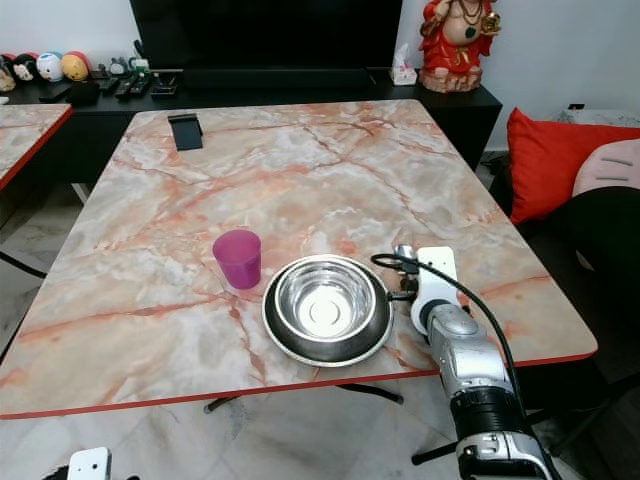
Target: Setting the table
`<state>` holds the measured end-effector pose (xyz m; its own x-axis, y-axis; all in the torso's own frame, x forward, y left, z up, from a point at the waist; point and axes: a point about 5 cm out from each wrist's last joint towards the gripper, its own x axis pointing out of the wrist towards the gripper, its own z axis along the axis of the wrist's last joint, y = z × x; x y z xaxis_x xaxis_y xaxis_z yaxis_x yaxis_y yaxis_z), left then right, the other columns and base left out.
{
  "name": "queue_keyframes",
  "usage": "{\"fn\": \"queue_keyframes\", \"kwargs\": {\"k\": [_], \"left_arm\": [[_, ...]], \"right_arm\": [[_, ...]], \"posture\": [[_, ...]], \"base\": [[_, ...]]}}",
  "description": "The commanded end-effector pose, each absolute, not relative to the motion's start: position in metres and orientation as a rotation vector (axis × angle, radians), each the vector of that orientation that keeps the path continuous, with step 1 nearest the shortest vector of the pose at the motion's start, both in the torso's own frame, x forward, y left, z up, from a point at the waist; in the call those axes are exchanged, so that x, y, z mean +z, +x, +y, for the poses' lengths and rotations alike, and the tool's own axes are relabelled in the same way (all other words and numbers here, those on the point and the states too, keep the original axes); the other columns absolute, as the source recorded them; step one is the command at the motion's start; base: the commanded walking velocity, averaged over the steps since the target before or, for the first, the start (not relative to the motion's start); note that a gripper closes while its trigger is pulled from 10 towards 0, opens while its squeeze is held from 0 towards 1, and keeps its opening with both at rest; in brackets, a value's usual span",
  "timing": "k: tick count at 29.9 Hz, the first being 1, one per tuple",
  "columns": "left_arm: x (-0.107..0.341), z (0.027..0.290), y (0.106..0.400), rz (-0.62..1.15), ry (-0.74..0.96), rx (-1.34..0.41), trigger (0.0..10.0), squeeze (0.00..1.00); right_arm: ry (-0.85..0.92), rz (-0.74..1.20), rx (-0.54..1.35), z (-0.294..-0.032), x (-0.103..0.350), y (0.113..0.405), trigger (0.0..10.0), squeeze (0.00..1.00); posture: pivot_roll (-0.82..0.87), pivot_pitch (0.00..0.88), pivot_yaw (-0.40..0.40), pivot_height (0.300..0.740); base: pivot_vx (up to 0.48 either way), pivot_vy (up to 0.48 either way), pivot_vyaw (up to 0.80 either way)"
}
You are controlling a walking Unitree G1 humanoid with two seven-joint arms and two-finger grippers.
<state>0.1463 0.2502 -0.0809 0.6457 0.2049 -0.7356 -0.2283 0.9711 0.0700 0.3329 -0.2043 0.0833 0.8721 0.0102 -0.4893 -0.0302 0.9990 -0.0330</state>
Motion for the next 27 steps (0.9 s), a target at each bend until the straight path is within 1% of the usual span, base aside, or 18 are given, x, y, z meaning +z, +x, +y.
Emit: {"fn": "queue_keyframes", "kwargs": {"k": [1,15,27], "left_arm": [[-0.0839,0.2528,0.1386,0.873,-0.024,0.243,10.0,0.00],[-0.0865,0.2551,0.1313,0.908,-0.024,0.251,10.0,0.00],[-0.0871,0.2551,0.1299,0.916,-0.024,0.251,10.0,0.00]], "right_arm": [[-0.049,0.490,0.029,-0.2040,0.0874,0.3325,10.0,0.00],[-0.052,0.503,0.066,-0.1973,0.0842,0.3300,10.0,0.00],[-0.069,0.525,0.059,-0.2000,0.0797,0.3284,10.0,0.00]], "posture": [[-0.04,0.000,-0.003,0.740],[-0.04,0.000,-0.003,0.740],[-0.04,0.000,-0.003,0.740]], "base": [[0.000,0.000,0.00],[0.000,0.000,0.00],[0.000,0.000,0.00]]}}
